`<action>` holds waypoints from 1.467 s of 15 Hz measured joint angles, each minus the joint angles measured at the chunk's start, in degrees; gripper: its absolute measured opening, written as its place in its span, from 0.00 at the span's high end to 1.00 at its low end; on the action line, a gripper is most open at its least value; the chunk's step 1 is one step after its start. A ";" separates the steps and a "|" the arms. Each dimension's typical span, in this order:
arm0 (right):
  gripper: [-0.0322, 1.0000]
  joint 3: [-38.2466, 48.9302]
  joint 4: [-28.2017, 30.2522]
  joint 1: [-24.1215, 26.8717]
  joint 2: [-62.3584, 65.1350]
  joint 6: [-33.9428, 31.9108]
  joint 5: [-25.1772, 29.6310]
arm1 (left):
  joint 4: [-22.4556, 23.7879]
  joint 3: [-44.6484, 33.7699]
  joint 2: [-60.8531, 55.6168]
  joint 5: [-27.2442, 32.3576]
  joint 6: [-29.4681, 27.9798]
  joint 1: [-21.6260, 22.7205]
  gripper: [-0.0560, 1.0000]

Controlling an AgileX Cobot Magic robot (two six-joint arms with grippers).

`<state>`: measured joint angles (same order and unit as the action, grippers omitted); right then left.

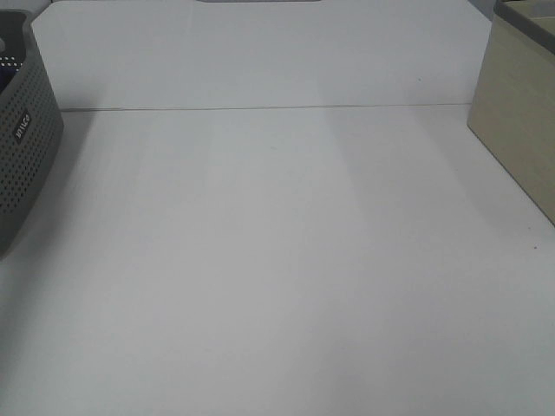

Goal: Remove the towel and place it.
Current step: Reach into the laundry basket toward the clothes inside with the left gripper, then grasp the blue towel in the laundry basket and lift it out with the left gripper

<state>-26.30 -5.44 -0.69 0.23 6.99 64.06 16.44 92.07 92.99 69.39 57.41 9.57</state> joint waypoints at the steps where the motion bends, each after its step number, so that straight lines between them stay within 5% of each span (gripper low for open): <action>1: 0.21 0.00 0.00 0.00 0.00 0.00 0.00 | 1.66 0.11 6.07 -0.17 2.52 1.78 0.01; 8: 0.21 0.00 0.00 0.00 0.00 0.00 0.00 | 10.66 2.58 22.40 -15.93 4.53 2.01 0.01; 17: 0.21 0.00 0.00 0.00 0.00 0.00 0.00 | 5.39 10.26 34.21 -16.27 6.25 2.01 0.03; 20: 0.21 0.00 0.00 0.00 0.00 0.00 0.00 | 3.61 10.26 34.43 -18.16 6.25 2.01 0.21; 22: 0.21 0.00 0.00 0.00 0.00 0.00 0.00 | 3.15 10.26 34.49 -18.62 6.25 2.01 0.46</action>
<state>-26.30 -5.44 -0.69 0.23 6.99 64.06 19.60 102.33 127.48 50.76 63.66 11.57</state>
